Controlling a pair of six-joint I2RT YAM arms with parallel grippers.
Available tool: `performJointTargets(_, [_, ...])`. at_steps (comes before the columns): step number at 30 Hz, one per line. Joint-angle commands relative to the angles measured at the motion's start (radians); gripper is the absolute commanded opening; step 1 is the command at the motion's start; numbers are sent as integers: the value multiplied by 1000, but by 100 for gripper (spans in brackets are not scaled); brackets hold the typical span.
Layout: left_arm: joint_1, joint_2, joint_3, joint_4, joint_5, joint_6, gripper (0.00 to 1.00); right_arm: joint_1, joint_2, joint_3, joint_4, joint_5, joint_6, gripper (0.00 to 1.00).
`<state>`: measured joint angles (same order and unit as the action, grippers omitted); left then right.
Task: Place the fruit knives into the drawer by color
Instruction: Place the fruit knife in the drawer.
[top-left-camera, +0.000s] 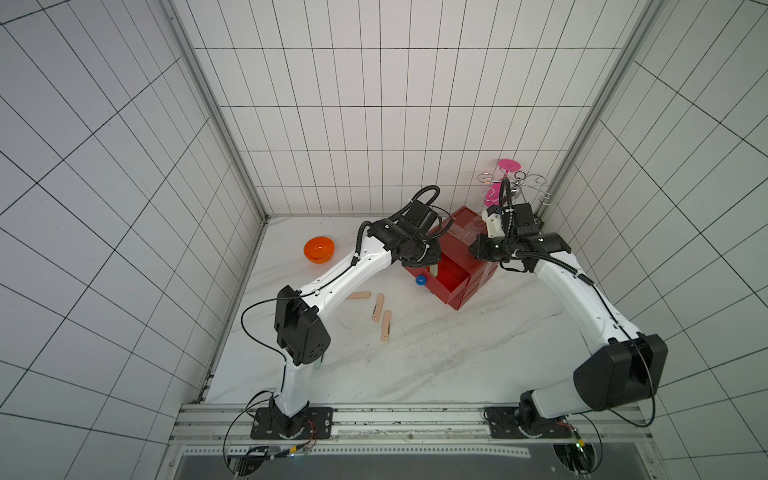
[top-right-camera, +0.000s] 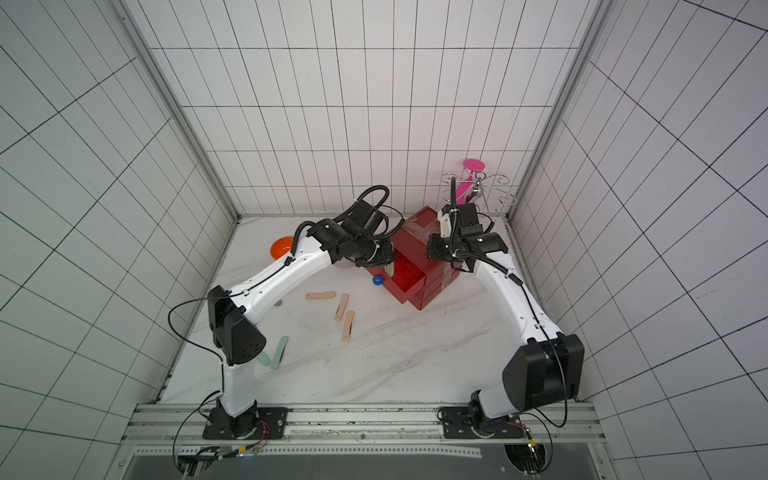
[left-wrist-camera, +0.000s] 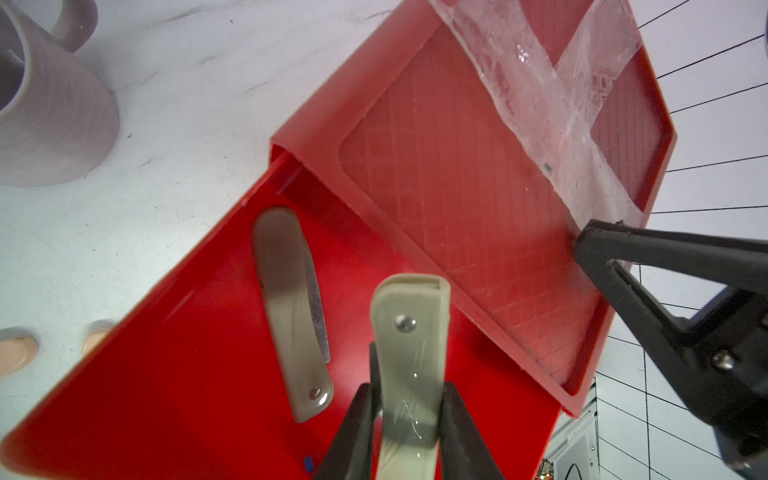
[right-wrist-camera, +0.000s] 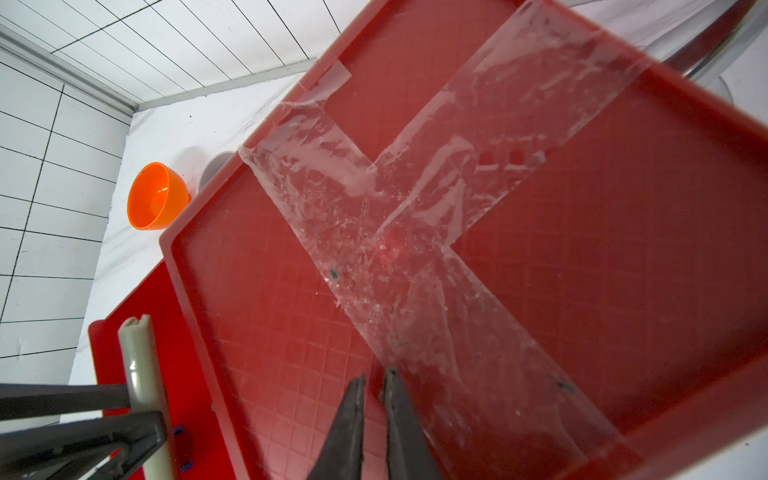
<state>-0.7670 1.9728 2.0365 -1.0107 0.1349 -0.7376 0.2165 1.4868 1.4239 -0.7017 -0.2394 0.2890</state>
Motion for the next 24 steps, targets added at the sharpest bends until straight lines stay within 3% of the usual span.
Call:
performJointTargets(1, [-5,3,-11,15,-13,-5,28,2,52,-80,-183,23,-14,14])
performJointTargets(24, [-4,12,-10,17,-12,-5,32,1,53,-84,-180,23,-15,14])
